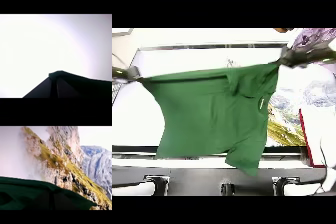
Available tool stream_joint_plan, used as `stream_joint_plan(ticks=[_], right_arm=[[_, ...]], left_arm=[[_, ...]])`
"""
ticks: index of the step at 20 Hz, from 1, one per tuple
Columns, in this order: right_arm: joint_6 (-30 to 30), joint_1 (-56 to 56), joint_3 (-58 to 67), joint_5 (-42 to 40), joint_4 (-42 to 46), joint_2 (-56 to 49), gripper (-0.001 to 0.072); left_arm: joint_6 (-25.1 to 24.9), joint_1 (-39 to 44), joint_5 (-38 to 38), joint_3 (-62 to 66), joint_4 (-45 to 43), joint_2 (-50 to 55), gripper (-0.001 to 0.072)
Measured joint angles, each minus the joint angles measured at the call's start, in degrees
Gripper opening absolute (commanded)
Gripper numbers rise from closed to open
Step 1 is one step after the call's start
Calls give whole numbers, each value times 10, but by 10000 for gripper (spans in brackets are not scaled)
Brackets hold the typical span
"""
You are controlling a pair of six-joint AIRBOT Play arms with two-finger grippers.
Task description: Fold the clothes and pants, and hang the long-sleeved shirts on hangers.
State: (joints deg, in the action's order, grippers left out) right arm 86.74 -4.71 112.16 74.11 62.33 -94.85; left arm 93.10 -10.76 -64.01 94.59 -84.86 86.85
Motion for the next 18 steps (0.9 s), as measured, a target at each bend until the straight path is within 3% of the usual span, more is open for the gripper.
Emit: stream_joint_plan(ticks=[5, 8, 18], right_arm=[[22, 27, -3, -64, 34, -120, 23], [37, 32, -4, -66, 56, -147, 23], [59, 35, -4, 50, 115, -167, 24]], left_arm=[[-4, 19, 77, -3, -16, 113, 16], [0, 22, 74, -4, -18, 138, 16], [31, 24, -97, -5, -19, 158, 17]])
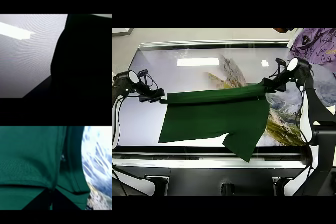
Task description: Fold the clothes and pants, and hang the long-sleeved shirts on hangers.
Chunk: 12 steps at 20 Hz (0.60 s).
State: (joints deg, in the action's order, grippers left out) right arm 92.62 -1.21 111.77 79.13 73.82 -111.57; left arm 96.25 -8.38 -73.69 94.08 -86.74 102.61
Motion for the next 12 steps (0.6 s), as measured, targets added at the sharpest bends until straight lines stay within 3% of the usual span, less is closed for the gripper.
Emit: stream_joint_plan(ticks=[10, 11, 12], right_arm=[[15, 0, 0, 54, 8, -45, 29], [16, 0, 0, 59, 7, -47, 113], [16, 0, 0, 63, 7, -48, 218]], left_arm=[[4, 5, -80, -3, 43, 42, 21], [4, 7, -83, -3, 45, 44, 95], [4, 8, -85, -3, 47, 46, 288]])
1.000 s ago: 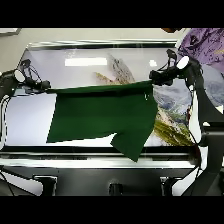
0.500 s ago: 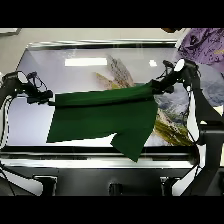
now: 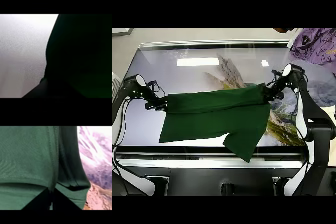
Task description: Fold the clothes and pants, and hang the long-sleeved shirts on hangers.
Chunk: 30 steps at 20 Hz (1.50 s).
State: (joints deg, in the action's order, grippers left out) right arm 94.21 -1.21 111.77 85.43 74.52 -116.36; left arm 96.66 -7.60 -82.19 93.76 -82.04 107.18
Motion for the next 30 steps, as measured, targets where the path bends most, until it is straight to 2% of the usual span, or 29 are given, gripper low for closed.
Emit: stream_joint_plan(ticks=[1, 2, 4, 6, 11, 15, 22, 26, 30], right_arm=[[0, 0, 0, 3, -1, -1, 324], [2, 0, 0, 8, -2, -1, 414], [2, 0, 0, 18, -10, 2, 433], [-5, -3, 1, 30, -17, 19, 486], [-35, -75, -41, 48, -58, 105, 484], [-78, -148, -242, 38, -142, 220, 484], [-148, -154, -660, -74, -220, 421, 485], [-166, -119, -780, -139, -241, 454, 485], [-171, -64, -824, -199, -280, 463, 480]], left_arm=[[3, 1, -2, 0, 1, 0, 498], [9, 1, -3, 2, 1, 1, 648], [15, 0, -5, 12, 1, -4, 664], [20, -2, -12, 34, -11, -17, 663], [26, -30, -34, 62, -93, -104, 663], [38, -80, -42, -15, -116, -207, 663], [54, -122, -38, -198, -120, -339, 663], [56, -125, -38, -232, -120, -355, 663], [56, -126, -38, -241, -120, -359, 663]])
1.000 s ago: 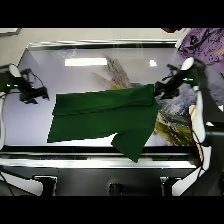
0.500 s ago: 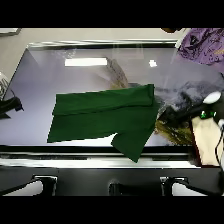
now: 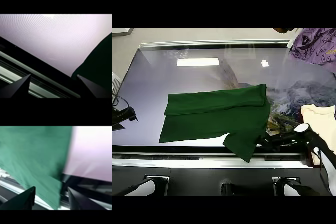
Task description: Fold the clothes and pants, and hang the long-sleeved shirts on hangers.
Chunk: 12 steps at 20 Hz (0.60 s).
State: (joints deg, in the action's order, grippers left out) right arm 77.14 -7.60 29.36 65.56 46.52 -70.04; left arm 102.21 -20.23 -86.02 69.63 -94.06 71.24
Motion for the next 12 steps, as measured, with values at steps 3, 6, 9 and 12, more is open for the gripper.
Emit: stream_joint_plan(ticks=[3, 6, 9, 12], right_arm=[[6, 38, -10, -52, -16, 0, 291], [14, 56, -14, -86, -17, -2, 25], [13, 63, -15, -97, -18, 0, 24], [15, 66, -16, -99, -20, 8, 24]], left_arm=[[0, 0, 0, -2, 0, -1, 662], [-6, -2, 2, -14, 7, -2, 663], [-29, -28, 39, -68, 47, -13, 663], [-94, -78, 81, -155, 154, -24, 662]])
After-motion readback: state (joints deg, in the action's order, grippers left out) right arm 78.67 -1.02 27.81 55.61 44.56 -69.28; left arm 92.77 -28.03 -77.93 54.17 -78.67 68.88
